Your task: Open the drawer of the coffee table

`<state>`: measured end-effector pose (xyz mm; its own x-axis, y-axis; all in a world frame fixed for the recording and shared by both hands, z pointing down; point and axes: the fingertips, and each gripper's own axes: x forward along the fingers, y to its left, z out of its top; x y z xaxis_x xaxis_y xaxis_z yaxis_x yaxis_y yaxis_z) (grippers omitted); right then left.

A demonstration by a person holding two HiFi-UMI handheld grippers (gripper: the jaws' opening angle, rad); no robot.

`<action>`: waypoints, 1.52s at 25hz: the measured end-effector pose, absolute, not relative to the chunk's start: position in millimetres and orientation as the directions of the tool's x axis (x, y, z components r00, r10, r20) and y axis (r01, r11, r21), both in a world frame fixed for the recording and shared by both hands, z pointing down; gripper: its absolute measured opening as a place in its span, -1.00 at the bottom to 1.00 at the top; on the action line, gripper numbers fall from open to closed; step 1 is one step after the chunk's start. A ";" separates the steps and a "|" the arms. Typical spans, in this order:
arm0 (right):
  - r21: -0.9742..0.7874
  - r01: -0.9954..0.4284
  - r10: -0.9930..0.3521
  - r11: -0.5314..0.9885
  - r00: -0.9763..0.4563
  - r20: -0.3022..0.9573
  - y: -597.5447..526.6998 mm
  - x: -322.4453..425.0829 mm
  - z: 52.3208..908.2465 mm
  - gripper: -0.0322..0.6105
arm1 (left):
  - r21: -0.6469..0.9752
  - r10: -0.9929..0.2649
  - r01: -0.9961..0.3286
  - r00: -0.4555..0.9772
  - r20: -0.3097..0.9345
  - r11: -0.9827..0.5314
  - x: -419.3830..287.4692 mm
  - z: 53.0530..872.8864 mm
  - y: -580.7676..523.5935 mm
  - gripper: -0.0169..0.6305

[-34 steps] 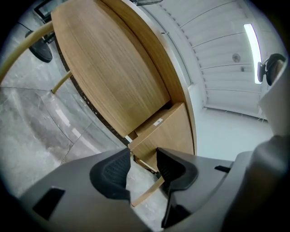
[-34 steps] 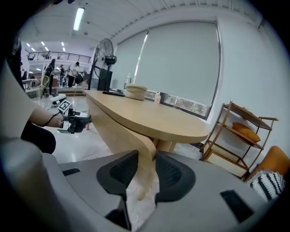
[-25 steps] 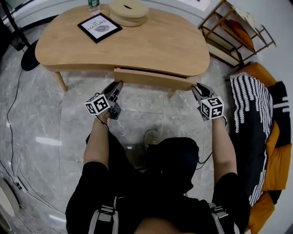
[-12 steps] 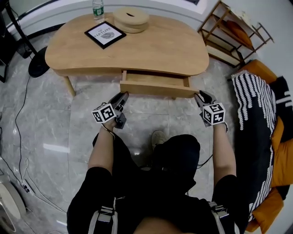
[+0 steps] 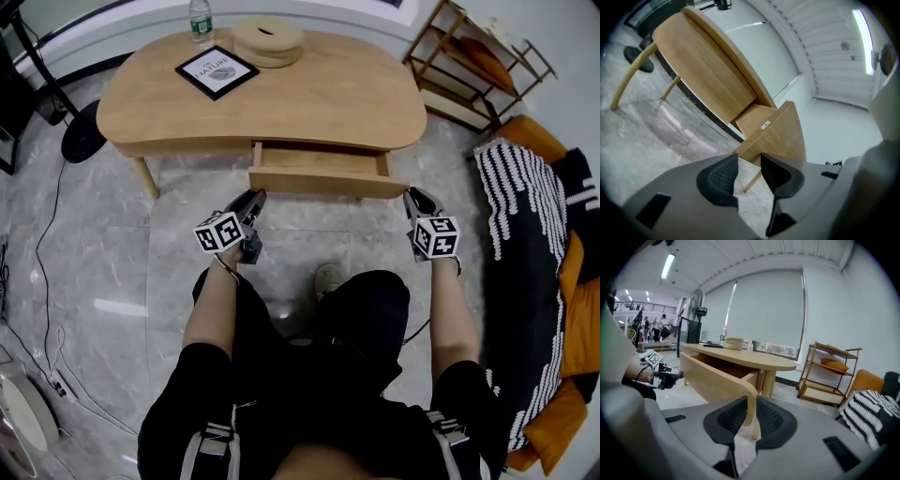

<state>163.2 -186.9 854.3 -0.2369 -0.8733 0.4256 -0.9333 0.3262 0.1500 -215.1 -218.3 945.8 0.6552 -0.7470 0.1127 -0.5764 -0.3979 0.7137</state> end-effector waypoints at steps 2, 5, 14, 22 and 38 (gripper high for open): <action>0.148 -0.948 -0.901 0.283 -0.210 0.379 -182.1 163.6 839.2 -0.67 | 0.650 -0.776 -0.659 0.609 0.166 -0.378 -223.5 946.2 -215.6 -0.54; 0.112 -0.966 -0.941 0.235 -0.197 0.276 -175.4 158.3 805.9 -0.67 | 0.557 -0.823 -0.751 0.533 0.195 -0.354 -244.5 928.9 -208.7 -0.55; -0.064 -0.980 -0.982 0.186 -0.188 0.020 -153.4 107.4 691.8 -0.87 | 0.175 -0.943 -0.956 0.269 0.195 -0.236 -297.5 782.9 -184.7 -0.88; 0.001 -0.969 -0.964 0.246 -0.245 -0.102 -168.8 43.9 638.1 -0.87 | 0.026 -0.957 -0.973 0.231 0.177 -0.230 -270.4 688.1 -166.0 -0.89; -0.005 -0.909 -0.906 0.417 -0.416 -0.074 -232.2 -11.0 285.6 -0.86 | 0.056 -0.953 -0.972 0.235 0.191 -0.229 -221.7 318.1 -204.4 -0.89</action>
<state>-11.0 -232.2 285.6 -0.4160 -0.9063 -0.0742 -0.9087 0.4175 -0.0048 -221.7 -204.4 318.1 0.2354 -0.9529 0.1913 -0.9719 -0.2288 0.0561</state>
